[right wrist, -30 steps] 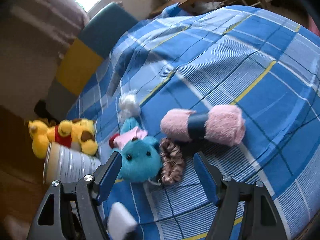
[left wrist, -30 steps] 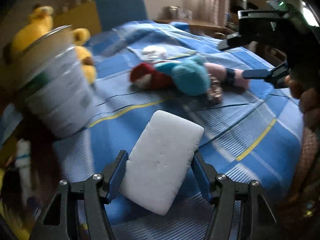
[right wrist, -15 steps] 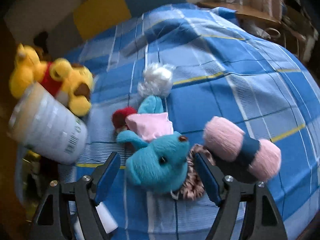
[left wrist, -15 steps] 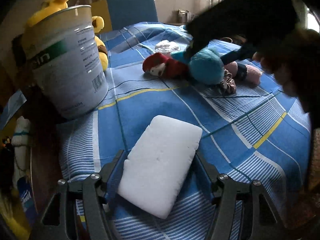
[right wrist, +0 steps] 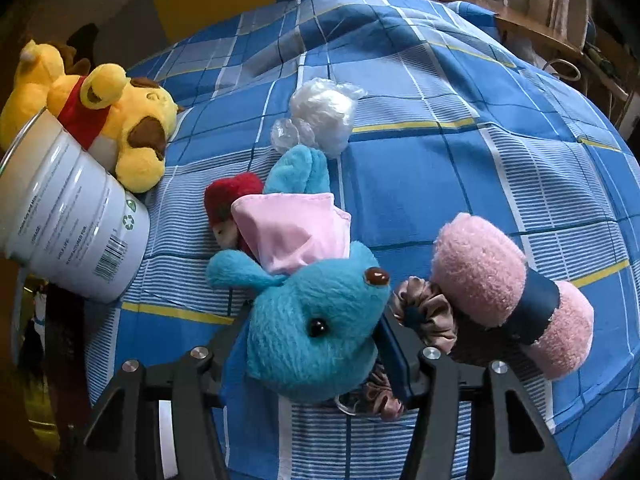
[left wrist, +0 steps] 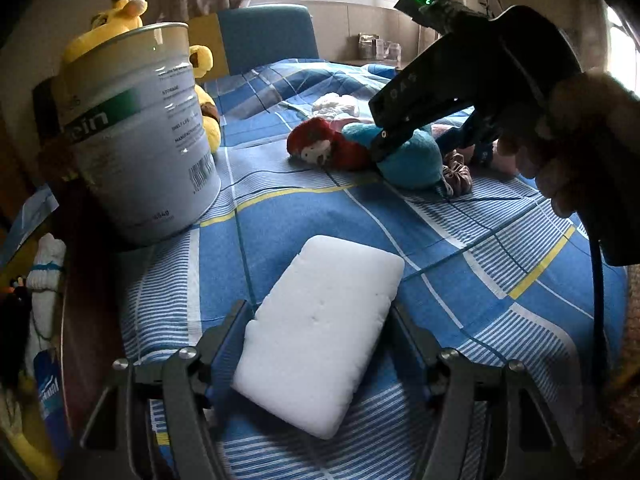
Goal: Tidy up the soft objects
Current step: 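Lift the sponge with the left gripper while the right grasps the teal plush elephant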
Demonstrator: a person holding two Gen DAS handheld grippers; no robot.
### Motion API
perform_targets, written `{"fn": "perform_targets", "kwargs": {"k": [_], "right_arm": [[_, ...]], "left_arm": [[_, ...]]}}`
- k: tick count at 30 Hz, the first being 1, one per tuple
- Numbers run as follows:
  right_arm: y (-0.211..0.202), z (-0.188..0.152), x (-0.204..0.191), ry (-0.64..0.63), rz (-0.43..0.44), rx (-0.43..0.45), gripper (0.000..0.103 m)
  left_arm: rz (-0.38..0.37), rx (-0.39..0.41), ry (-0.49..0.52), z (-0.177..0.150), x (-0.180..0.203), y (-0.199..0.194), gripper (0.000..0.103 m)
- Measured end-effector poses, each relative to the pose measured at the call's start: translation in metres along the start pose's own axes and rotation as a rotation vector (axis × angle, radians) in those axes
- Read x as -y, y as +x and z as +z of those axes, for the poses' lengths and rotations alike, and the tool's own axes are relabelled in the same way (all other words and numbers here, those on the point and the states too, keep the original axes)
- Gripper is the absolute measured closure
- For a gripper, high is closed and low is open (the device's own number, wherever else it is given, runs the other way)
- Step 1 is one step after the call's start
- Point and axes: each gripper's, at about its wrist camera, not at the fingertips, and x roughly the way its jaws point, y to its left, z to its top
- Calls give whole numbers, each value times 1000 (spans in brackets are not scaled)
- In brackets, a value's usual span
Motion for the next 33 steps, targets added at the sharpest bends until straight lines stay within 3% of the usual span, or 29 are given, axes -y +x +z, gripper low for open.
{"fn": "perform_targets", "kwargs": {"k": [8, 12, 18, 26, 33], "right_arm": [[4, 0, -7, -30, -31, 0, 44], [9, -1, -10, -52, -36, -13, 44], [11, 0, -9, -49, -31, -15, 44], [13, -3, -17, -89, -63, 0, 42], [23, -8, -26, -155, -147, -31, 45]], "left_arm": [[-12, -27, -4, 4, -2, -1, 37], [-49, -56, -63, 14, -10, -10, 40], [-62, 29, -101, 37, -17, -56, 40], [26, 45, -156, 46, -37, -90, 39], [102, 55, -217, 40, -64, -105, 39]]}}
